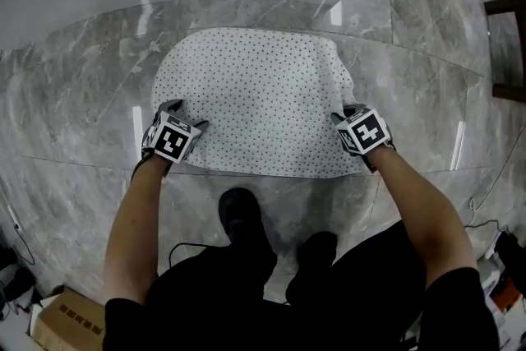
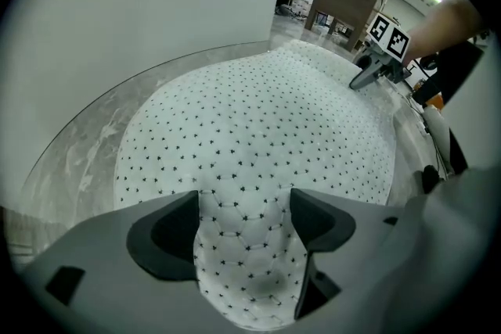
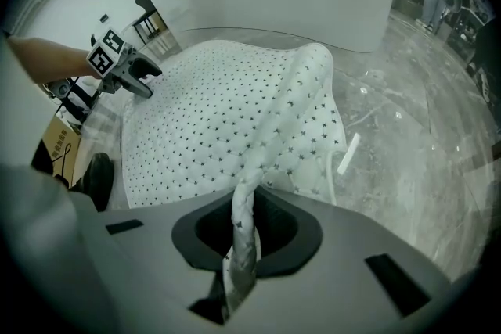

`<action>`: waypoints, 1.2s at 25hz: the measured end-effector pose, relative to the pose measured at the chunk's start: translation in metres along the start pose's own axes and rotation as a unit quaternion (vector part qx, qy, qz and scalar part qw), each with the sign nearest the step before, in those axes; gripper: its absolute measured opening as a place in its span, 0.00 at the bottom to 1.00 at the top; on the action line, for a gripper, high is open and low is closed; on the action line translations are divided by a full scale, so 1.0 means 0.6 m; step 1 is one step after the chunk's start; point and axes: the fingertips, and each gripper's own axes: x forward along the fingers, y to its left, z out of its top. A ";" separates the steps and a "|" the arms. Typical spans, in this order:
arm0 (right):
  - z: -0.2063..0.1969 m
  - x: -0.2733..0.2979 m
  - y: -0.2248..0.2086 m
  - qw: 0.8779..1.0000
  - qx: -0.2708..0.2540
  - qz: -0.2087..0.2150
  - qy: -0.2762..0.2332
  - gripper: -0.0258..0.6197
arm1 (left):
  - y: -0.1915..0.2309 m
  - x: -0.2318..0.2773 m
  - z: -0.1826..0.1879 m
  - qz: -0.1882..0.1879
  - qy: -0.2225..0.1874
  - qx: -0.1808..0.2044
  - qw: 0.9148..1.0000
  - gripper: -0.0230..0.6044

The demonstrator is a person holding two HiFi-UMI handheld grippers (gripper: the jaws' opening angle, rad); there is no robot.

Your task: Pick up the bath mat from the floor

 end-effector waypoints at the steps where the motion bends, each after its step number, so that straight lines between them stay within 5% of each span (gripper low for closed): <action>1: 0.001 0.001 0.000 1.000 -0.003 -0.001 0.002 0.11 | 0.001 0.000 0.000 0.003 0.002 -0.001 1.000 0.62; 5: 0.003 0.000 0.001 1.000 -0.005 0.004 0.005 0.11 | -0.012 -0.005 0.003 0.004 0.014 0.012 1.000 0.54; 9: 0.008 -0.007 0.002 1.000 -0.008 0.015 0.000 0.10 | -0.045 -0.004 0.009 -0.008 0.013 0.047 0.999 0.25; 12: 0.013 -0.016 0.006 1.000 -0.008 0.025 -0.006 0.10 | -0.043 -0.005 0.008 -0.010 0.006 0.023 1.000 0.12; 16: 0.035 -0.041 -0.004 0.998 0.013 0.051 -0.039 0.10 | -0.034 -0.018 0.012 -0.029 -0.009 -0.026 0.999 0.09; 30: 0.098 -0.084 -0.013 0.995 0.010 0.049 -0.085 0.10 | -0.016 -0.086 0.052 -0.027 -0.089 -0.086 0.992 0.09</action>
